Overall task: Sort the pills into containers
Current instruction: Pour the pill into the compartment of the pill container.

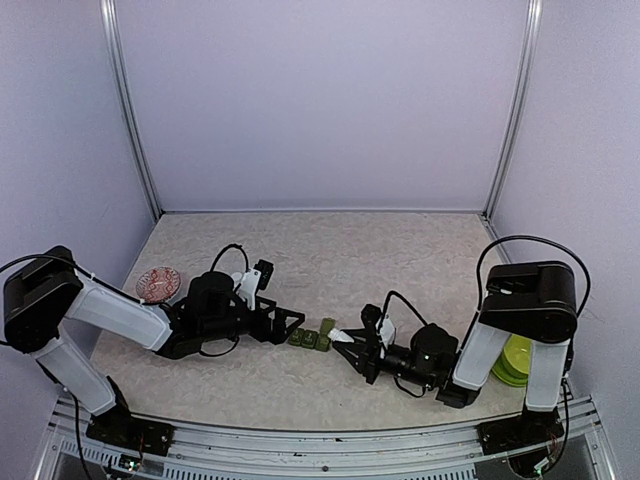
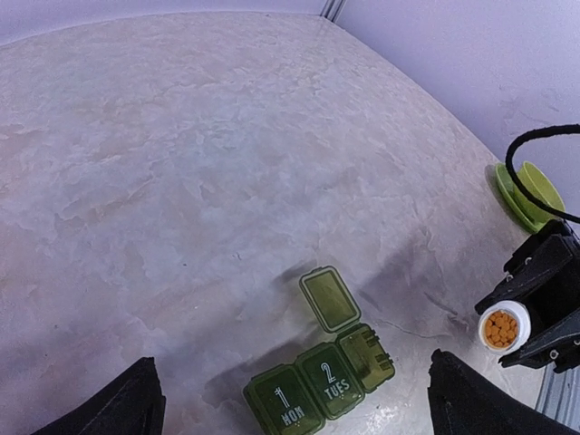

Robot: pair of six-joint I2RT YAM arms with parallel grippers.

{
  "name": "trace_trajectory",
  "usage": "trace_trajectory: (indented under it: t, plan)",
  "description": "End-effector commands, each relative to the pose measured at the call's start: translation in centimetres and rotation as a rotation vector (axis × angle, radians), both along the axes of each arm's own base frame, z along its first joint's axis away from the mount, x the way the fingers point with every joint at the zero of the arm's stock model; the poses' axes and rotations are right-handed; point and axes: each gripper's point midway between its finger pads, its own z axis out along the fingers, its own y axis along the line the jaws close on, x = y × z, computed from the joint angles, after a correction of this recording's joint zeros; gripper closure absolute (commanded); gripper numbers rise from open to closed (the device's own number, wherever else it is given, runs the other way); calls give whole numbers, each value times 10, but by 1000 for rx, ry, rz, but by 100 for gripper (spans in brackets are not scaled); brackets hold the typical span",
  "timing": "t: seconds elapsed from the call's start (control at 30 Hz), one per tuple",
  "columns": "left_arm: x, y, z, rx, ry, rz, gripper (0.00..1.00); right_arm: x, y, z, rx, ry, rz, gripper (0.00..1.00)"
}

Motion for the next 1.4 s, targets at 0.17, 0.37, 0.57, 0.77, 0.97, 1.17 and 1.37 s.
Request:
trace_trajectory:
  t: [0.17, 0.37, 0.57, 0.77, 0.97, 1.17, 1.37]
  plan:
    - [4, -2, -3, 18, -23, -2, 1, 6, 7, -12, -15, 56, 3, 86]
    - [5, -1, -3, 24, -27, 2, 1, 7, 7, -21, -48, 93, -7, 86]
    - [4, -1, -4, 25, -27, -1, 1, 7, 5, -32, -76, 134, -12, 86]
    - [6, -1, -4, 29, -31, 3, 1, 7, 5, -41, -98, 152, -14, 86]
    - [6, 0, -6, 40, -31, 5, 1, 7, 9, -40, -111, 159, -4, 86]
    - [7, -1, -8, 42, -28, 6, 1, 8, 13, -41, -133, 163, -1, 86]
    - [6, -1, -8, 43, -28, 4, 1, 11, 15, -42, -160, 170, -13, 86]
